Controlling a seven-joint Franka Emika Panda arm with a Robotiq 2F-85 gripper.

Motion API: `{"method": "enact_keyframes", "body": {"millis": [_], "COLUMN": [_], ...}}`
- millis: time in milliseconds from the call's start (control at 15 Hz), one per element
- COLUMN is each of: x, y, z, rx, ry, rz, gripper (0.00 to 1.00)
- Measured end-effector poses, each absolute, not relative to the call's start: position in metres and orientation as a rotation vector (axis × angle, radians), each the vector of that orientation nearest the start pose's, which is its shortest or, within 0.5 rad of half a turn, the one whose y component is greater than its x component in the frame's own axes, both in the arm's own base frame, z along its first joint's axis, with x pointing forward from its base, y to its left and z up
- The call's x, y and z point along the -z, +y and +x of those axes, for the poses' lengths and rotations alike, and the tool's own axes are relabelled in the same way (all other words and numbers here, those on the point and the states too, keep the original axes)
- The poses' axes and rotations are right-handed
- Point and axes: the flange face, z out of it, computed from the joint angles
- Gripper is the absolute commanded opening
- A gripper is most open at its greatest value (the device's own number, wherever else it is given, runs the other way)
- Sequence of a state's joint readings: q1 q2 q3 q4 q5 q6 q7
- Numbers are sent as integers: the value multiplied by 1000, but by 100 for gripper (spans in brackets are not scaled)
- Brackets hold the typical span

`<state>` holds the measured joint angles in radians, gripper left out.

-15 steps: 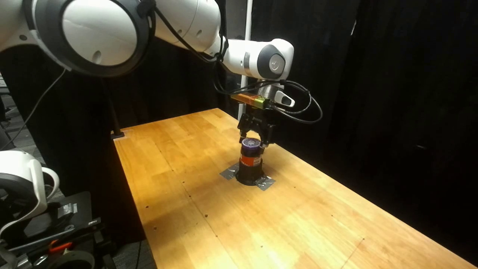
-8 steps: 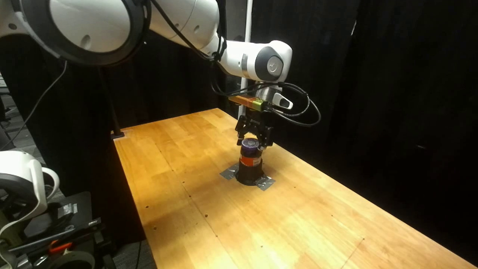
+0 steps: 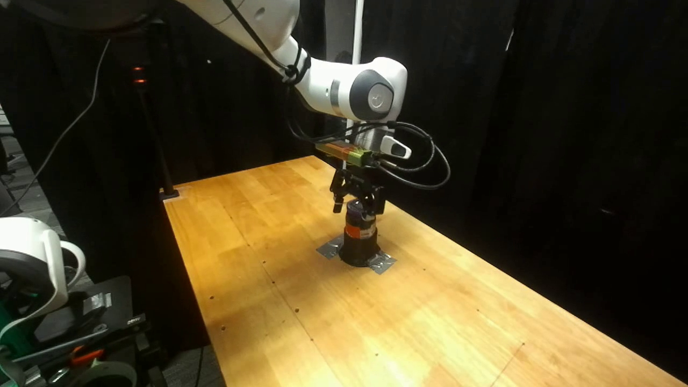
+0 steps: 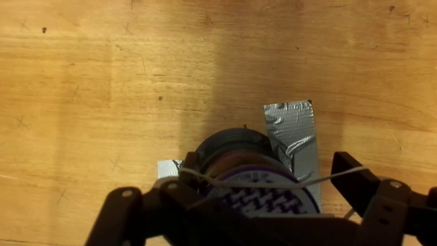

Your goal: Put the elastic around the bottle

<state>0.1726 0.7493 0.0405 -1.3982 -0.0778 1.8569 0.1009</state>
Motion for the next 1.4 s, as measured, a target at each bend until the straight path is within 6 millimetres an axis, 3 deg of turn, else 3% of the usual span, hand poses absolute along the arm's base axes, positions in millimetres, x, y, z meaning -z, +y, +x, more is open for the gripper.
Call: {"method": "enact_keyframes", "body": {"millis": [200, 267, 333, 467, 867, 1133, 1400], "x": [-234, -232, -230, -227, -229, -227, -223], "y": [142, 145, 148, 154, 155, 157, 161], "z": [660, 652, 644, 630, 592, 567, 548], "rx": [-435, -424, -407, -355, -119, -5, 122], "ry": [-216, -213, -211, -202, -135, -65, 12], "rz": [-3185, -3186, -3187, -3190, -3222, -3247, -3280], "gripper": [100, 95, 73, 70, 23, 15, 21]}}
